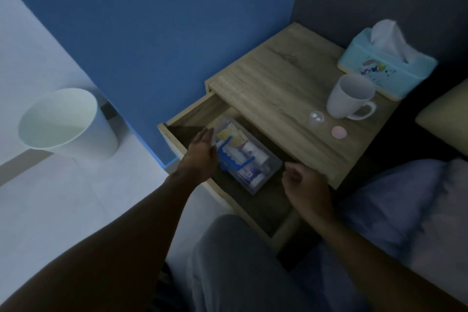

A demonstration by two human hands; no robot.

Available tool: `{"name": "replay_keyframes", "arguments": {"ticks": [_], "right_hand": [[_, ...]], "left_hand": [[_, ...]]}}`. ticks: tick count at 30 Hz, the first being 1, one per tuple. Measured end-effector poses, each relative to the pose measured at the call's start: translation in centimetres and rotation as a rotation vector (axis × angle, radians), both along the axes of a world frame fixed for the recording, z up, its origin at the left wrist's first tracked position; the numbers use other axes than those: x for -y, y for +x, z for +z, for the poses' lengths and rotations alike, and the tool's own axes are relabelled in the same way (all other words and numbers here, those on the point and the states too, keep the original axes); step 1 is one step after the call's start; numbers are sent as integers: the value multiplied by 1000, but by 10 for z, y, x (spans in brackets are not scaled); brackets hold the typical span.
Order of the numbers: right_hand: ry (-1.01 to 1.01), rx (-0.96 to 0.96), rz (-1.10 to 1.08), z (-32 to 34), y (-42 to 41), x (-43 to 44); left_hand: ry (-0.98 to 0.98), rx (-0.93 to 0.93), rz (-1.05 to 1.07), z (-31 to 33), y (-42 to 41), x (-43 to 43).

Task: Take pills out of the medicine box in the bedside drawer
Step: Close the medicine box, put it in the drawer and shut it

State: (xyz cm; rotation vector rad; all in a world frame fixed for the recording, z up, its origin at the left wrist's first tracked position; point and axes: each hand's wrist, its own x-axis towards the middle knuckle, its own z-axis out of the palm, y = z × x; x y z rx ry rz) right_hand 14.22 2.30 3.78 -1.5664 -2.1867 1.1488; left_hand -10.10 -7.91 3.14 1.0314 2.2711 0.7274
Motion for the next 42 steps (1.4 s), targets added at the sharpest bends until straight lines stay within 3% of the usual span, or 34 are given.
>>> {"name": "replay_keyframes", "arguments": {"ticks": [6,11,15,21,28,42], "right_hand": [[286,27,288,27,19,-16],[405,155,396,25,19,-37],[439,278,480,9,29,-54],[490,341,543,-23,46,-57],[546,288,537,-26,49,-59],[561,229,507,-39,50,-65]], "left_hand": [[139,-81,58,4,26,34],[185,-4,267,-10,45,43],[361,35,304,-20,54,49],[200,134,435,-53,56,50],[190,381,387,-77,69,54],[402,562,226,-91,71,-1]]}}
